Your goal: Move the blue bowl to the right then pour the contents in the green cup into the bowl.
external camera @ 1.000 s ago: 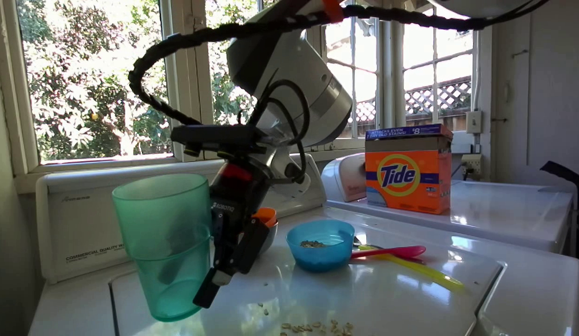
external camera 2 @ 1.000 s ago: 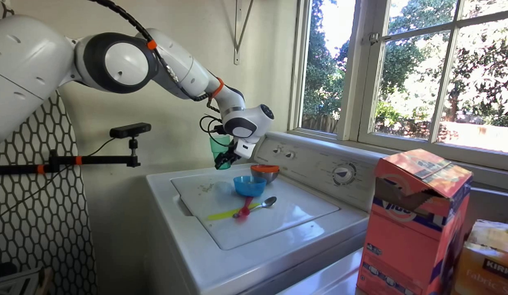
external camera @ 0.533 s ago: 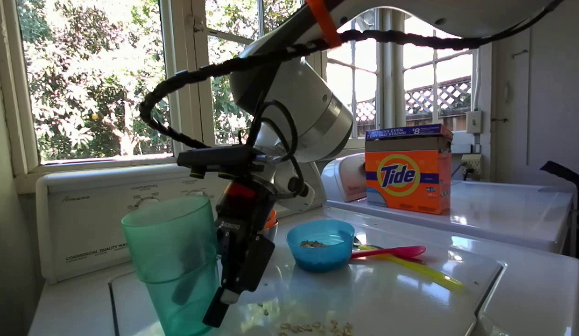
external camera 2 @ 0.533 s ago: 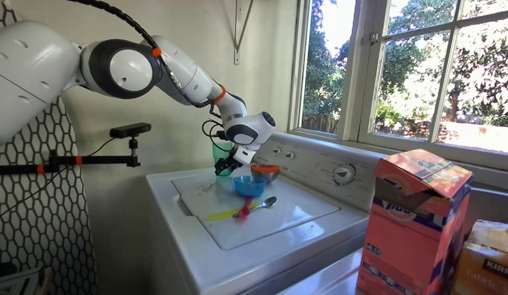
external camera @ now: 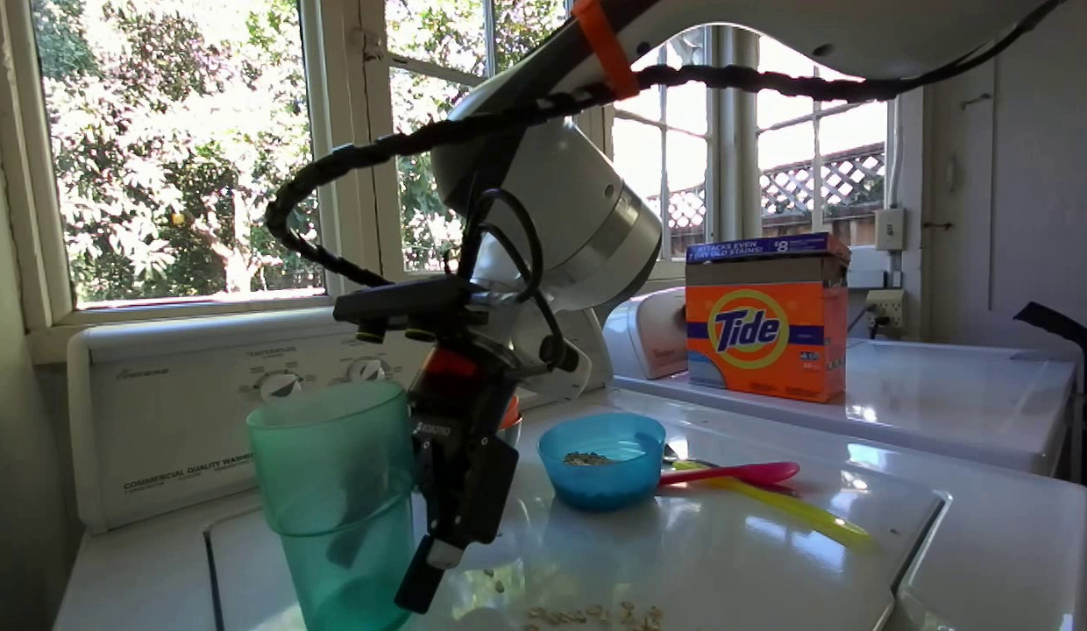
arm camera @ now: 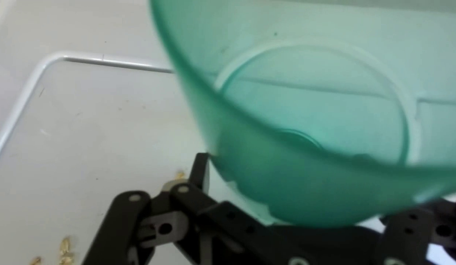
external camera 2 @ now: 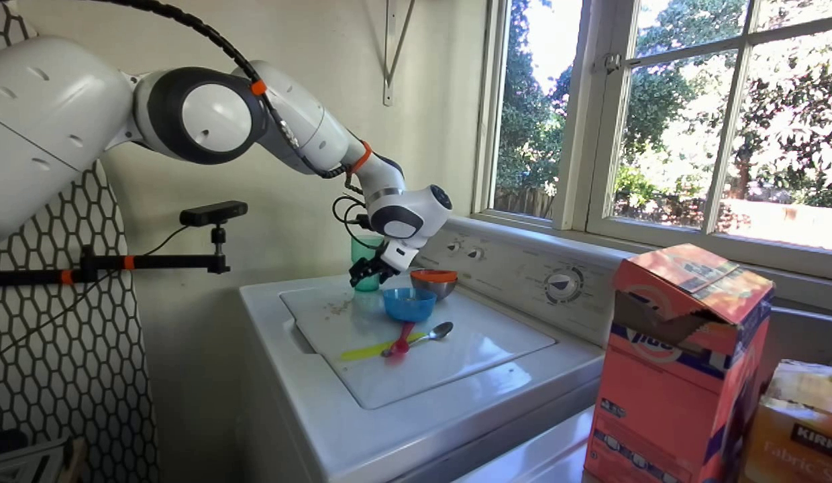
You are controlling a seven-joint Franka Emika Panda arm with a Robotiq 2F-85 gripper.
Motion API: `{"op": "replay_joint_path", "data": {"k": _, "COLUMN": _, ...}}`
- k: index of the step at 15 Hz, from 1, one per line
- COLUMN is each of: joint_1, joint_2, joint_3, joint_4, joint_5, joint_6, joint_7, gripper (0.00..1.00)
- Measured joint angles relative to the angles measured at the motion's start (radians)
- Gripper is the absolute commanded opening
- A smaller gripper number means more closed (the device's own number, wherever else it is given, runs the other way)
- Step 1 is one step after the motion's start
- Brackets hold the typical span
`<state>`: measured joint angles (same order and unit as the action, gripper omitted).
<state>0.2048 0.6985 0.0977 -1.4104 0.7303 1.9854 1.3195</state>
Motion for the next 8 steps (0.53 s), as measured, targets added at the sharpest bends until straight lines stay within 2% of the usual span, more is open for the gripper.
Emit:
{"op": "replay_joint_path", "data": {"k": 4, "joint_1": -0.006, "joint_2": -0.038, "joint_3": -0.007, "joint_4": 0.002, "joint_5": -0.063, "joint_6": -0.063, "joint_7": 0.019, "gripper": 1.00}}
{"op": "replay_joint_path", "data": {"k": 8, "joint_1": -0.004, "joint_2": -0.113, "joint_3": -0.025, "joint_4": -0.010, "joint_5": -0.208, "joint_6": -0.100, "joint_7": 0.035, "gripper": 1.00}}
